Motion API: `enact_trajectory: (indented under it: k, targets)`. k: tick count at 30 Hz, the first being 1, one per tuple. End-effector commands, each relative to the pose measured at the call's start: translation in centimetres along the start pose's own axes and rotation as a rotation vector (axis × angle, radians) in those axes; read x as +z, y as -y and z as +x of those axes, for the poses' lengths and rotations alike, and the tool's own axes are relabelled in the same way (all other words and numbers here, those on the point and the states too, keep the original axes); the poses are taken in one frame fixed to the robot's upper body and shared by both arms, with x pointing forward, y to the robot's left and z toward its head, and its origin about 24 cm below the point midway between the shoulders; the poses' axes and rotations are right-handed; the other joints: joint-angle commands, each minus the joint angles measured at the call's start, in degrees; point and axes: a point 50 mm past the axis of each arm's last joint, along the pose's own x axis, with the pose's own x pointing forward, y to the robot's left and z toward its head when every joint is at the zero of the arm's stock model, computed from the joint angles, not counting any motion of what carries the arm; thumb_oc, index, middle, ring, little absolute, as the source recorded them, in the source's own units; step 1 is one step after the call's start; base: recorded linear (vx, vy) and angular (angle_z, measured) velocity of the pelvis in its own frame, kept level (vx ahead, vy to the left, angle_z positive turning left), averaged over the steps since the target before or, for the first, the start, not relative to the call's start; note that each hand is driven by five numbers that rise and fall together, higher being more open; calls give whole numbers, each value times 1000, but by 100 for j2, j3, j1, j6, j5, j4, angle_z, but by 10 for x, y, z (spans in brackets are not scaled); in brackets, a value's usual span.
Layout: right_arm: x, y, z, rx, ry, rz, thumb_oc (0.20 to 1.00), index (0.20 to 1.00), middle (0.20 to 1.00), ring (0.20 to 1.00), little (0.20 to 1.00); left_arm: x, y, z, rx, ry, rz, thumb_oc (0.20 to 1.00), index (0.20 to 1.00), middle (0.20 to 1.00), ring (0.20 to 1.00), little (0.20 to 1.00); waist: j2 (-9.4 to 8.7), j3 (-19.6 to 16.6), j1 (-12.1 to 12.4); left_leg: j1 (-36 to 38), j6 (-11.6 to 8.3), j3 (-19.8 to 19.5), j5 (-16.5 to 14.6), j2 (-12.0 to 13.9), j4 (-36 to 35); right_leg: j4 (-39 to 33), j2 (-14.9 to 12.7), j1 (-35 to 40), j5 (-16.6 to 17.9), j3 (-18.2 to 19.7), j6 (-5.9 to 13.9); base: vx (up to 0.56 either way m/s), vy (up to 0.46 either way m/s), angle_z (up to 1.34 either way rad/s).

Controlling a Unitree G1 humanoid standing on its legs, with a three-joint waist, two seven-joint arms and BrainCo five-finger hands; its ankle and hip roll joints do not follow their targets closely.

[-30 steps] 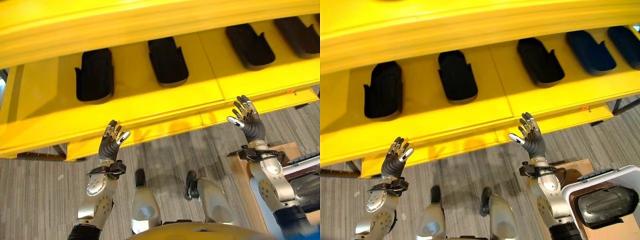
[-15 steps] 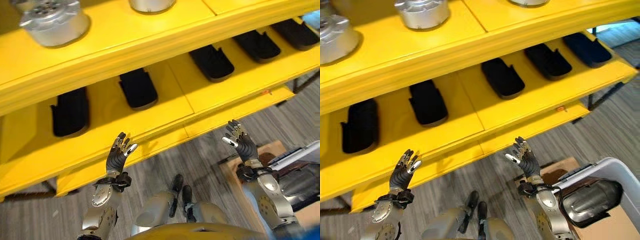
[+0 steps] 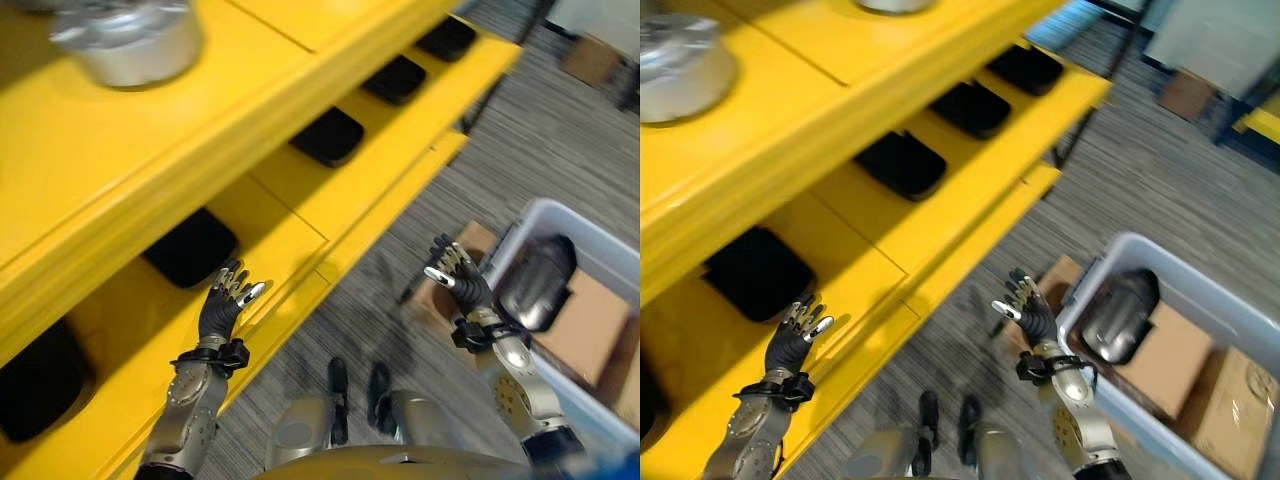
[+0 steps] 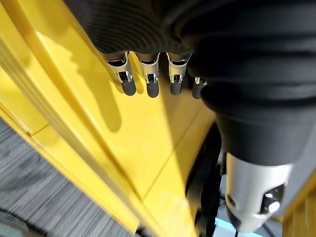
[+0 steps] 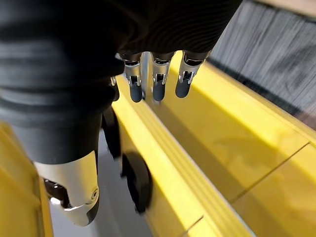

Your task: Move parts from the plastic box to the shelf.

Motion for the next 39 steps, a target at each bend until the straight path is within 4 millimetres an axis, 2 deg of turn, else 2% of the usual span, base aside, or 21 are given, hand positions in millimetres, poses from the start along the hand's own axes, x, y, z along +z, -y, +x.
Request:
enact_trajectory:
  k: [1,2,5,10,13,16,18,21,22,23,25,26,27,28,29,30,32,33,34,36,39]
  targets:
    - [18,-4,3,11,95,10,1000,1000,1000,1000,1000,14,-12,-10,27,62,61,1000,1000,1000,1000,1000,-163,-49,81,200,-320,-257,-268,222,2,-780,-156,233,1159,123,259,53,-70,-95]
    - [19,-4,4,8,100,2,1000,1000,1000,1000,1000,13,-16,-12,45,56,68,1000,1000,1000,1000,1000,-170,-39,39,276,-381,-104,-488,339,112,-1083,-542,109,1579,12,524,60,-83,-99]
    - [19,-7,5,22,98,-3,1000,1000,1000,1000,1000,13,-19,-13,54,54,84,1000,1000,1000,1000,1000,-291,-21,6,348,-429,139,-594,430,244,-1443,-901,89,2175,-261,765,27,-152,-61]
    - [22,-8,5,35,102,-21,1000,1000,1000,1000,1000,13,-18,-10,63,61,85,1000,1000,1000,1000,1000,-492,-90,38,490,-499,418,-752,499,402,-1519,-953,288,2259,-588,849,51,-147,-33]
    - [22,-2,0,22,89,-21,1000,1000,1000,1000,1000,6,-14,-14,75,46,46,1000,1000,1000,1000,1000,-442,-159,-46,662,-623,412,-690,678,353,-1294,-778,262,2004,-450,777,137,-236,-56]
    - [22,-2,0,22,89,-22,1000,1000,1000,1000,1000,5,-14,-14,75,46,45,1000,1000,1000,1000,1000,-438,-156,-42,671,-626,417,-688,680,347,-1281,-777,258,1995,-443,776,44,-78,-52]
    - [25,4,-4,12,94,-36,1000,1000,1000,1000,1000,3,-13,-15,59,30,45,1000,1000,1000,1000,1000,-361,-200,-164,882,-867,503,-529,1130,242,-1038,-505,273,1466,-444,594,193,-404,-4]
    - [31,9,-6,5,115,-58,1000,1000,1000,1000,1000,0,-8,-13,36,17,35,1000,1000,1000,1000,1000,-264,-226,-280,935,-1100,511,-305,1531,284,-1001,-83,289,1099,-346,359,179,-463,8]
    - [34,12,-6,-5,121,-66,1000,1000,1000,1000,1000,-1,-5,-13,35,20,21,1000,1000,1000,1000,1000,-229,-205,-290,738,-1174,491,-110,1666,688,-1118,77,324,1005,-297,241,81,-264,-12]
    - [34,12,-6,-6,121,-67,1000,1000,1000,1000,1000,-1,-5,-12,35,21,21,1000,1000,1000,1000,1000,-218,-210,-293,713,-1185,480,-118,1686,719,-1124,92,320,1004,-304,231,60,-265,-15]
    - [38,13,-4,-10,135,-78,1000,1000,1000,1000,1000,0,1,-8,29,36,7,1000,1000,1000,1000,1000,-195,-66,-258,220,-1259,101,251,1817,1651,-1238,293,393,879,-230,25,29,-249,-19]
    - [43,13,-3,-9,151,-90,1000,1000,1000,1000,1000,2,5,-6,21,47,3,1000,1000,1000,1000,1000,-224,61,-203,-40,-1277,-171,393,1691,2178,-1256,340,424,840,-187,-71,8,-174,-21]
    - [43,13,-3,-9,153,-90,1000,1000,1000,1000,1000,2,5,-5,20,48,2,1000,1000,1000,1000,1000,-210,62,-218,-86,-1286,-207,377,1708,2232,-1255,354,421,833,-208,-79,34,-168,-30]
    - [50,13,-3,0,180,-137,1000,1000,1000,1000,1000,5,9,-3,12,61,-2,1000,1000,1000,1000,1000,-271,263,-123,-462,-1197,-778,268,1342,2351,-1285,383,417,734,-120,-147,-2,-55,-31]
    - [53,13,-3,-1,190,-141,1000,1000,1000,1000,1000,7,10,-3,7,70,-3,1000,1000,1000,1000,1000,-304,318,-124,-638,-1062,-909,243,1160,2008,-1305,324,322,826,-106,-137,43,-17,-19]
    - [54,13,-1,-3,198,-144,1000,1000,1000,1000,1000,7,11,-4,6,73,-2,1000,1000,1000,1000,1000,-309,346,-112,-673,-1016,-1064,198,1128,1546,-1317,335,274,839,-10,-80,48,115,-9]
    - [57,12,3,-18,221,-142,1000,1000,1000,1000,1000,9,12,-3,11,86,-9,1000,1000,1000,1000,1000,-284,391,-76,-741,-1165,-1287,760,1489,363,-1336,347,230,830,162,34,161,173,-38]
    - [59,14,4,-38,233,-138,1000,1000,1000,1000,1000,9,13,-2,11,87,-5,1000,1000,1000,1000,1000,-264,371,-68,-889,-1228,-1319,997,1614,9,-1345,281,218,841,196,93,267,358,-72]
    - [59,14,5,-41,236,-135,1000,1000,1000,1000,1000,9,11,-2,15,91,1,1000,1000,1000,1000,1000,-177,365,-39,-693,-1263,-1343,872,1624,-275,-1284,221,239,802,395,206,237,395,-69]
    - [54,11,5,-31,223,-123,1000,1000,1000,1000,1000,3,11,-4,13,69,0,1000,1000,1000,1000,1000,-136,330,-12,-641,-1230,-1348,787,1576,-223,-1280,210,208,868,511,246,128,326,-87]
    - [49,-1,8,5,214,-96,1000,1000,1000,1000,1000,12,11,-2,1,102,2,1000,1000,1000,1000,1000,-164,528,-40,-596,-1165,-889,527,1266,-24,-1440,-157,-4,1363,811,506,15,371,-95]
